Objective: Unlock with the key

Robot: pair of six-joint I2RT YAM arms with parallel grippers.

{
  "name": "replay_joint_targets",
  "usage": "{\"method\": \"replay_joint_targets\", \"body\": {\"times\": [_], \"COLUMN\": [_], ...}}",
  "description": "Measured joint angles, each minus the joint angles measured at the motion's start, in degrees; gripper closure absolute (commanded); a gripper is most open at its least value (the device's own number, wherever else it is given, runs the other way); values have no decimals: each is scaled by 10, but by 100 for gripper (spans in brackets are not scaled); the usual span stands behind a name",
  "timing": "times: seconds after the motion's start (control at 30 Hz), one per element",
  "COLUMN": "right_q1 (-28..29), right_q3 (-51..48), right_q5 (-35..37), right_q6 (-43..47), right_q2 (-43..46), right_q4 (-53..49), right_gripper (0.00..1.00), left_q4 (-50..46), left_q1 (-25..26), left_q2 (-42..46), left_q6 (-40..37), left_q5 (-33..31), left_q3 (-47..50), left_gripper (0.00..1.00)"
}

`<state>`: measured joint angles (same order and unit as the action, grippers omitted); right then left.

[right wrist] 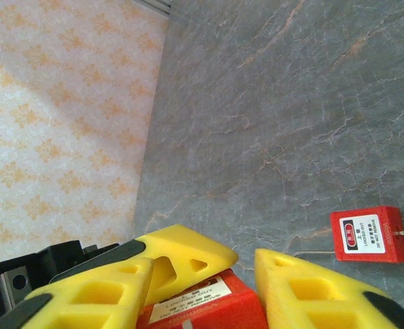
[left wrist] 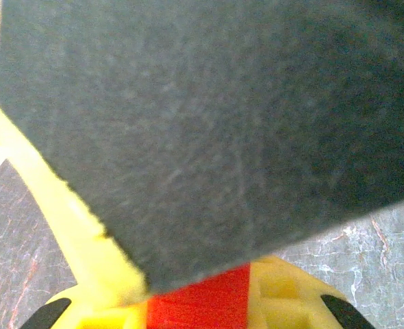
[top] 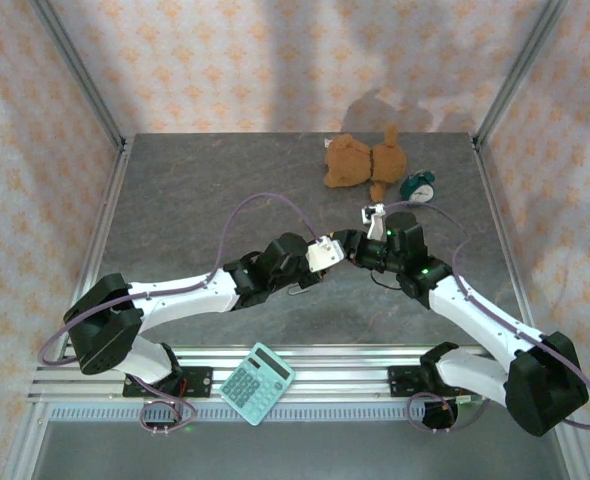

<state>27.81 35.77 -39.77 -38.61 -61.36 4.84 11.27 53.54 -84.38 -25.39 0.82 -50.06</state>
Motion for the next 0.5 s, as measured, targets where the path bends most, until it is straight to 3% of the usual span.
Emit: {"method": "replay_joint_targets", "body": {"times": [0.1, 0.27, 0.5], "right_q1": [2, 3, -3], "right_q3": [0, 0, 0], "right_q5": [20, 60, 83], "right_q6": [-14, -30, -66], "right_q2": [8, 42, 58], "right_q4": [-11, -46, -49], "right_gripper": [37, 34, 33], "left_q4": [20, 115, 314], "left_q1": [2, 30, 75], "left_q2": [0, -3, -82], "left_q6": [-13, -73, -267], "left_q5": [-31, -107, -261], "left_q3": [11, 44, 92], "left_gripper": [84, 85, 88]}}
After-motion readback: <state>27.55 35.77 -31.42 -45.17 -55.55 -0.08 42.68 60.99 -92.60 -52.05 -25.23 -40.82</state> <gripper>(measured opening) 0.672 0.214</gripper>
